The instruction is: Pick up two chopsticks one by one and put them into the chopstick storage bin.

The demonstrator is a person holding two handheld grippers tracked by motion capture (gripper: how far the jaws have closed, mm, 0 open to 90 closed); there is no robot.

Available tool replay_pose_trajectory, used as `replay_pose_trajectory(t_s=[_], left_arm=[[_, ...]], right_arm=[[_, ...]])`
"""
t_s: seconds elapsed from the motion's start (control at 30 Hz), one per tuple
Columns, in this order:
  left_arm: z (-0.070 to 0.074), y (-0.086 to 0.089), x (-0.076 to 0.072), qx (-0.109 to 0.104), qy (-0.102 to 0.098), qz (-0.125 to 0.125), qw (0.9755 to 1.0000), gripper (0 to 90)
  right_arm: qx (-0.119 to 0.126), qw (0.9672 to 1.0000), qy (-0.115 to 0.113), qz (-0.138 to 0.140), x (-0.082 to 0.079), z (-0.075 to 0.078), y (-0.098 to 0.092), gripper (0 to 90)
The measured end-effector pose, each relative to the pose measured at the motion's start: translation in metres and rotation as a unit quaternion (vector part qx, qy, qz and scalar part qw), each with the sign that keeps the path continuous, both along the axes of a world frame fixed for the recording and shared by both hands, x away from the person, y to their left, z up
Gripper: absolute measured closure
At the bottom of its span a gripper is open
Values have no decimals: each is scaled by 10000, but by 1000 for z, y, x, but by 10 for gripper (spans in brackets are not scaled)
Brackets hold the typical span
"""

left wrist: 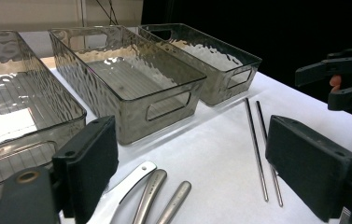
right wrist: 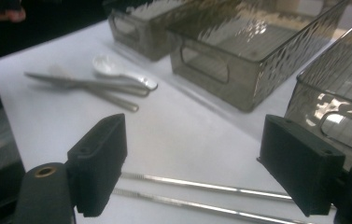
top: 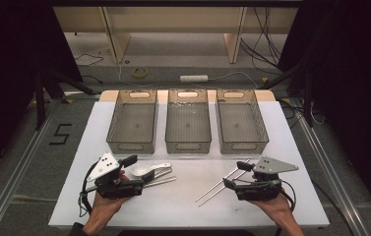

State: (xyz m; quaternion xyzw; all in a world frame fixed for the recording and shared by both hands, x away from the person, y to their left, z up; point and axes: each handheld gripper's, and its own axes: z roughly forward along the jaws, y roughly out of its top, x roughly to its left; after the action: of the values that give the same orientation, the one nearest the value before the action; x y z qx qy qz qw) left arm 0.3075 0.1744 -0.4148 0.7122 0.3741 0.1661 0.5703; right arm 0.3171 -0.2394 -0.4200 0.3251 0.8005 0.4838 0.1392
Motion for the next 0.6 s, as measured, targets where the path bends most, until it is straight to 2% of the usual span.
replay_pose_trajectory(t_s=[0.07, 0.23, 0.33, 0.37, 0.4, 0.43, 0.53, 0.57, 0.6], left_arm=[[0, 0, 0, -10, -1, 2, 10000, 167], [0, 0, 1, -18, 14, 2, 10000, 167], [0, -1, 1, 1, 8, -13, 10000, 167], [0, -1, 1, 3, 9, -20, 10000, 167], [0, -2, 1, -7, 13, -17, 10000, 167], [0, -2, 1, -16, 16, -17, 10000, 167], [0, -2, 1, -3, 5, -25, 10000, 167], [0, -2, 1, -24, 21, -17, 10000, 167], [0, -2, 1, -5, 9, -21, 10000, 167]], right_arm=[[-364, 9989, 147, 252, 6, 3, 0, 248], [-955, 9929, 382, 593, 16, 6, 0, 258], [-1233, 9884, 507, 731, 24, 7, 0, 264], [-1233, 9884, 507, 731, 24, 7, 0, 264], [-1389, 9856, 536, 801, 29, 6, 0, 271], [-1389, 9856, 536, 801, 29, 6, 0, 271], [-1698, 9788, 653, 941, 36, 5, 3, 274], [-1970, 9716, 720, 1092, 40, 4, 5, 277], [-2106, 9681, 723, 1150, 42, 4, 7, 285]])
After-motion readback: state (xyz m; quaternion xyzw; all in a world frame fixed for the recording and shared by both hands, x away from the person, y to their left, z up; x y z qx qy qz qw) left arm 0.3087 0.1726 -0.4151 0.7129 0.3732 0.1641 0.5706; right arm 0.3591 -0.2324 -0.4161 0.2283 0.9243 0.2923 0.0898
